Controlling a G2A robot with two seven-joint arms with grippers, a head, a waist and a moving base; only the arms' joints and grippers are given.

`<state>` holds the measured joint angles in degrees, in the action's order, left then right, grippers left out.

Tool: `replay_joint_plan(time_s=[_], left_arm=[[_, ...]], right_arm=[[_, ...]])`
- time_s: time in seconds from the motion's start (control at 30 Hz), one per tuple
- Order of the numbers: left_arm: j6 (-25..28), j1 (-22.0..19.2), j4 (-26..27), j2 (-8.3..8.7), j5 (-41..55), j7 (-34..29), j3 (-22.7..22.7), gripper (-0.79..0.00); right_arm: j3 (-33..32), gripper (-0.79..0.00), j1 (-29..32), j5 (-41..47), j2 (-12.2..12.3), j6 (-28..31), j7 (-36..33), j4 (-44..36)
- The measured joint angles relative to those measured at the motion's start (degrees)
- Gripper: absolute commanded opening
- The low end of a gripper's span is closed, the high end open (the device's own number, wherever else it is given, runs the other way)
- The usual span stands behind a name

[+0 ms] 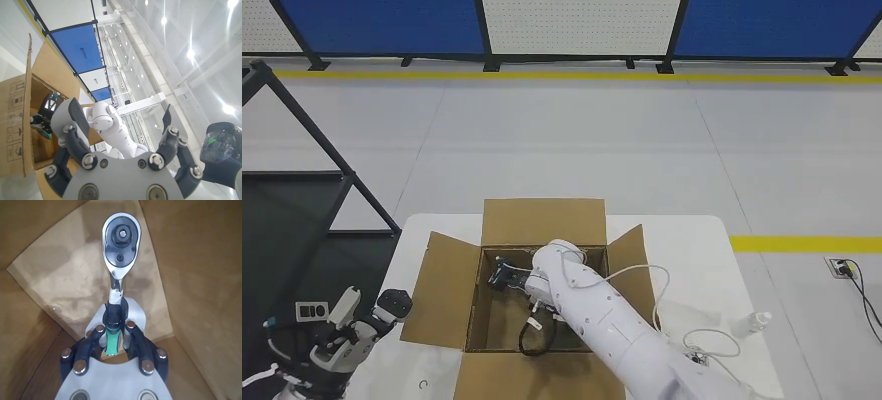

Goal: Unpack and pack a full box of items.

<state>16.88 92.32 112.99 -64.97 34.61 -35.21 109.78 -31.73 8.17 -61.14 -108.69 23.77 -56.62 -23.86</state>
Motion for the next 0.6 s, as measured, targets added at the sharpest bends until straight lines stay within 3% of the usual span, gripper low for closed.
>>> replay_joint_plan(time_s=[0.17, 0.27, 0.5, 0.6], left_arm=[[-0.6, -0.8, 0.1, 0.00, -0.6, -0.1, -0.9, 0.000], [-0.8, -1.2, 0.1, 0.00, -0.9, -0.2, -1.3, 0.000], [-1.2, -1.8, 0.2, -0.01, -1.4, -0.2, -2.1, 0.000], [-1.2, -1.8, 0.1, -0.02, -1.5, -0.2, -2.2, 0.000]], right_arm=[[-2.1, -0.785, 2.9, -2.6, 3.0, -1.8, -1.1, -10.1], [-4.9, -0.785, 7.0, -4.9, 6.0, -2.1, -3.5, -20.5], [-16.8, -0.785, 25.7, -14.5, 14.2, -1.2, -14.1, -56.1], [-20.8, -0.785, 32.6, -16.9, 16.0, -0.5, -14.4, -67.1]])
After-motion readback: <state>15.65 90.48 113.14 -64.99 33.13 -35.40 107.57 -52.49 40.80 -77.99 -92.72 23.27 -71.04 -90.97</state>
